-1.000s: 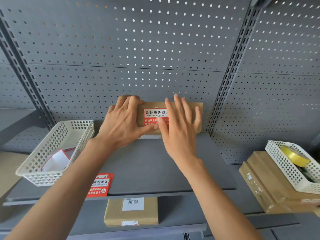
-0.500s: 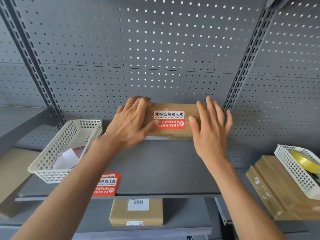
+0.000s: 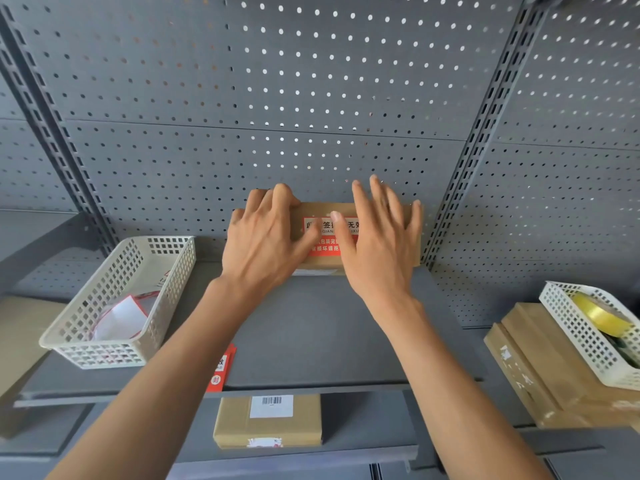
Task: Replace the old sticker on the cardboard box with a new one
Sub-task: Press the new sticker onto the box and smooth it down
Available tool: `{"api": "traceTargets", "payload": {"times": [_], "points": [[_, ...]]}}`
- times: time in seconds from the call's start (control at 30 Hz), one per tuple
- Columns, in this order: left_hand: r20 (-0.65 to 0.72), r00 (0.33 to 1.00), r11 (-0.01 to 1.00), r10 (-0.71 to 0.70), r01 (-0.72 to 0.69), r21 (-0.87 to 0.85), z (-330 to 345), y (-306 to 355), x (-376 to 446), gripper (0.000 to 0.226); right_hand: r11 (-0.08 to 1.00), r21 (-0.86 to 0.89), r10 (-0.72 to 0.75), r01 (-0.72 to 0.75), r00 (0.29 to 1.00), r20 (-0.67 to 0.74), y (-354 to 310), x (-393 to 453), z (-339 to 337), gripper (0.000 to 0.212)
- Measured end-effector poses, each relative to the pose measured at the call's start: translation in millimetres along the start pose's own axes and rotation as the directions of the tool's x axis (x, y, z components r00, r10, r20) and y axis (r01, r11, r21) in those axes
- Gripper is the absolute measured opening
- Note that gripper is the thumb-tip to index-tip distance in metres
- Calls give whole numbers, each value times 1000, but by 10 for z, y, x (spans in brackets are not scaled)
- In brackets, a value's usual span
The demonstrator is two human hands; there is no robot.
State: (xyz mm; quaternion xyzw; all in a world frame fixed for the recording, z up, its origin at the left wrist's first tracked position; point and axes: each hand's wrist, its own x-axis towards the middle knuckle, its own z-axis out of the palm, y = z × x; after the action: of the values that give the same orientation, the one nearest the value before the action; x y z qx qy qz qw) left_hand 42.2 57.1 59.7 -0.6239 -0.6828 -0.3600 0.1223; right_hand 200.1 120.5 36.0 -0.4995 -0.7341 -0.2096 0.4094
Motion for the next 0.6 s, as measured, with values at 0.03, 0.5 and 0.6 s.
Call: {"api": "traceTargets", "payload": {"times": [0.03,0.5,0.6], "points": [[1,1000,1000,0,0,1,5,-5,1,42,1000,3,2,-2,1000,4,16,-10,-6,56],[0,999,999,45,-45,-4,-3,-51,-12,33,984,157,70,-89,990,122,279,-57,-121,56],[-2,999,999,46,-46,4,1,-56,-8,40,990,120,60,-76,990,127,199,-44,-100,55]]}}
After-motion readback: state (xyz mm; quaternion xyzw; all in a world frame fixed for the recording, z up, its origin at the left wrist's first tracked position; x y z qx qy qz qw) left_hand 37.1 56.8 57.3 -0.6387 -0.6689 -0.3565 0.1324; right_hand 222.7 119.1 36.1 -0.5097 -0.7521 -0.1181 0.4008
